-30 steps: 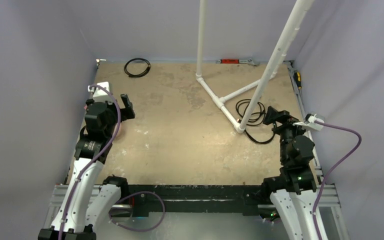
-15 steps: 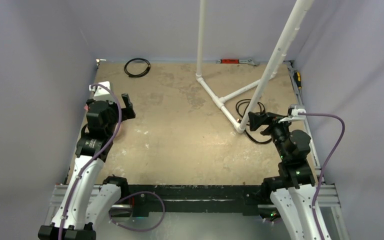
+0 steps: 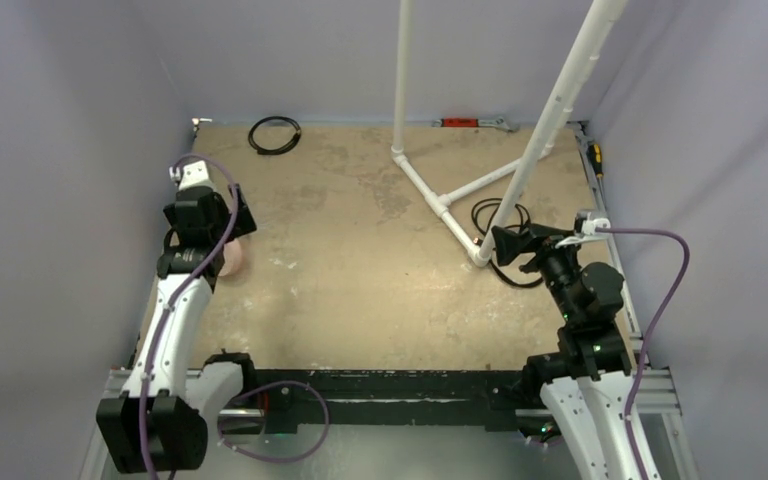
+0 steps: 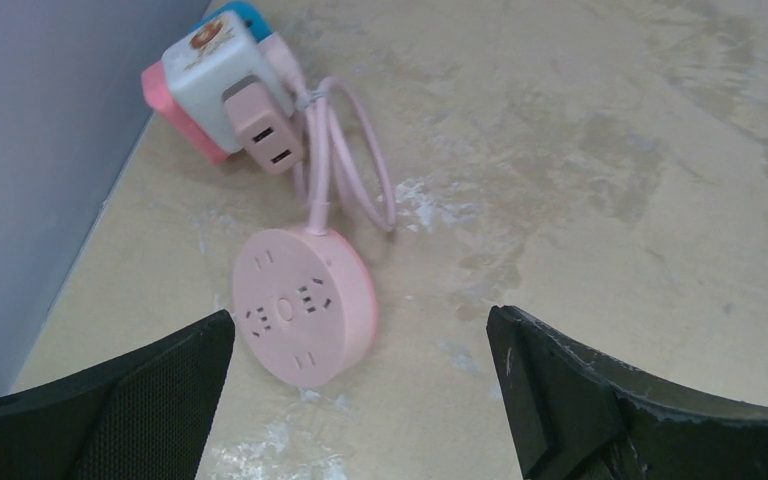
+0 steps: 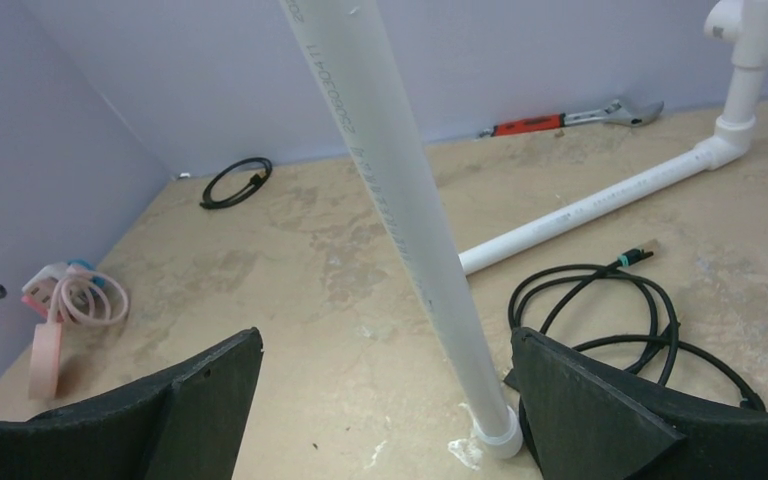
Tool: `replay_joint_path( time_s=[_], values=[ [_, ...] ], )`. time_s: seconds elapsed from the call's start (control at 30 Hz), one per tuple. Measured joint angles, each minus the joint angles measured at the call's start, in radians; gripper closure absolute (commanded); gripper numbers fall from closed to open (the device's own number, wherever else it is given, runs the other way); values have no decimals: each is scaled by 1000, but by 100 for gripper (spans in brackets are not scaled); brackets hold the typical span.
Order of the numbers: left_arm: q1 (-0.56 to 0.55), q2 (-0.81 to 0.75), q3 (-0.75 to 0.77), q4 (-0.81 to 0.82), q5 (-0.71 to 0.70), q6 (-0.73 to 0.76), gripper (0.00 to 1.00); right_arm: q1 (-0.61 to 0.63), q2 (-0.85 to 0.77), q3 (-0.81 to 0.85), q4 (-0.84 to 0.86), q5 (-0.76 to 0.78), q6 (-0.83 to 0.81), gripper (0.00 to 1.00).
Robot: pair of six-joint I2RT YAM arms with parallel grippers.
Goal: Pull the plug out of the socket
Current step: Pick up the socket from the corner of the board.
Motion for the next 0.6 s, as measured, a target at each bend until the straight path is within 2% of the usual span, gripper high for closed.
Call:
replay_joint_path(
  time_s=[0.2,0.33,0.6],
  values=[
    [119,192,5,7,43,-21,1,0,-13,0,6,7,-3,1],
    [125,319,24,5,47,-20,1,0,-18,0,6,7,-3,1],
    [125,412,46,-4,36,-16,6,0,-34,0,8,6,-3,1]
  ],
)
